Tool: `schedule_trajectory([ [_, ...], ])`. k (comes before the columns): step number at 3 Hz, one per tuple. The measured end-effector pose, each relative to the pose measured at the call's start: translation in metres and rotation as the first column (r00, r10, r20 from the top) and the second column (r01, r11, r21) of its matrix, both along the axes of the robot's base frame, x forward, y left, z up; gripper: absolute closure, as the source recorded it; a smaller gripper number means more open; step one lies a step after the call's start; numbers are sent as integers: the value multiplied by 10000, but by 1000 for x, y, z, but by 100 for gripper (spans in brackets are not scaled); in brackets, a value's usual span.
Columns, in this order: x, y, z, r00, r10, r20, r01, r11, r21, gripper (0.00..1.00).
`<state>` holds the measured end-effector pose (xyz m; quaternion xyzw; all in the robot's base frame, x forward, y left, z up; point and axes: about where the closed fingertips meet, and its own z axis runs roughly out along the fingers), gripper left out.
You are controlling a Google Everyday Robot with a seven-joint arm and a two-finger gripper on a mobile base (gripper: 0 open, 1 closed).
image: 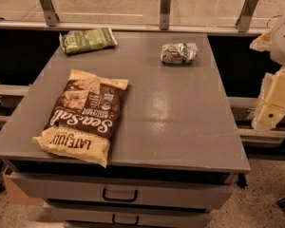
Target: Move brown chip bag near green jalapeno chip bag
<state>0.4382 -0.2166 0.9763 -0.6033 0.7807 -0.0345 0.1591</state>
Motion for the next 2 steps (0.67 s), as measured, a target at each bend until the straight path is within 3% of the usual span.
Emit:
schedule_trajectory([
  [2, 5, 11, 0, 9997, 218, 116, -220, 9996, 184, 0],
])
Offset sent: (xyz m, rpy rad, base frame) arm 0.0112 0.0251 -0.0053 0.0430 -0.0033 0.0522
